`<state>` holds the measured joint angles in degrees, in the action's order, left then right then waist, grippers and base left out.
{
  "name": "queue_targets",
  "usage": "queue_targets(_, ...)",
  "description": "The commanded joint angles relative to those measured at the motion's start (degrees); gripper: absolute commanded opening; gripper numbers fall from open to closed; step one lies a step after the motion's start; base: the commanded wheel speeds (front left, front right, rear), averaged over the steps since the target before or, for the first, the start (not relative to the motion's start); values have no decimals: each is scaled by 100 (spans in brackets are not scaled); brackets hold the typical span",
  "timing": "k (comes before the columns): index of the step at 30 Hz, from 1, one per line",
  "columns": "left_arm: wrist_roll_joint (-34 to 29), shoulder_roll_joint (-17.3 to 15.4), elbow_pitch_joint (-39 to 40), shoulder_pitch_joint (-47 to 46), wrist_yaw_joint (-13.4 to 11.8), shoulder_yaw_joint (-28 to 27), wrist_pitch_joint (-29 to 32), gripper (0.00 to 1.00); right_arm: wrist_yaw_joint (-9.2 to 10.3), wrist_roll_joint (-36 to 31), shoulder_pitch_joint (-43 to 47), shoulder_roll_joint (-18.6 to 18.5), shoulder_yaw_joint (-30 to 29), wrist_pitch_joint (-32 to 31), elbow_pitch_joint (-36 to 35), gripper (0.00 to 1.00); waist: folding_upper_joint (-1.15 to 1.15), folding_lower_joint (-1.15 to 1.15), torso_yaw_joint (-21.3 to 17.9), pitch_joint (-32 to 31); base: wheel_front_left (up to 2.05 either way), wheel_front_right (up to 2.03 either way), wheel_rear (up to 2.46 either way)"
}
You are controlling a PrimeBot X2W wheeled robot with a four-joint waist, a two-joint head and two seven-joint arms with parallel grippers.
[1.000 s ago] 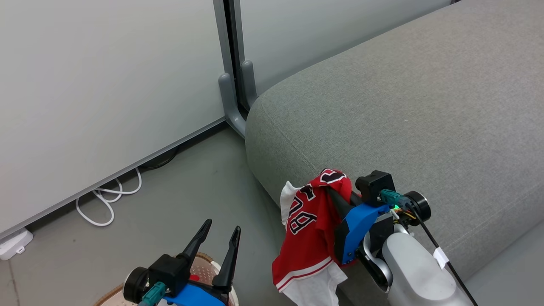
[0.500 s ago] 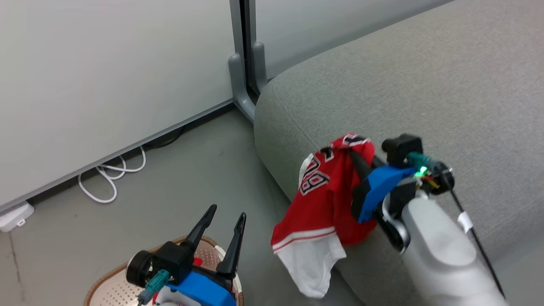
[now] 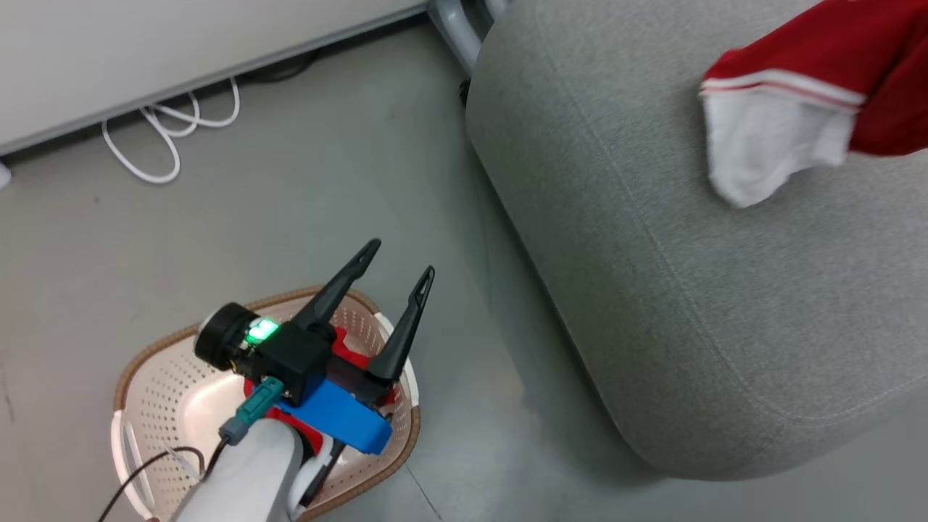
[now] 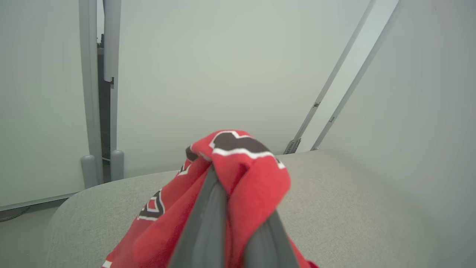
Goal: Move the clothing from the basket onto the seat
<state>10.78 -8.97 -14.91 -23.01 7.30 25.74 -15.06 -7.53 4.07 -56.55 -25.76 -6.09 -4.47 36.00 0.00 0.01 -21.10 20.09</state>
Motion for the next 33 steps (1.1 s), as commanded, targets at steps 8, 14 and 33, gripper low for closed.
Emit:
queue_targets(8, 87, -351, 480, -743, 22, 154, -17, 100, 8, 135, -149, -555, -1100, 237, 316, 0, 0, -1, 689, 1687, 0, 0, 0)
queue_targets(14, 62, -557, 583, -1033, 22, 321, -17, 100, 8, 121, 101, -146, -1714, 739, 958, 0, 0, -1, 791, 2062, 0, 0, 0)
queue_targets(33, 274, -188, 298, -704, 22, 6, -17, 100, 8, -903, 372, 77, -1081, 1301, 1840, 100, 0, -1, 931, 957, 0, 0, 0)
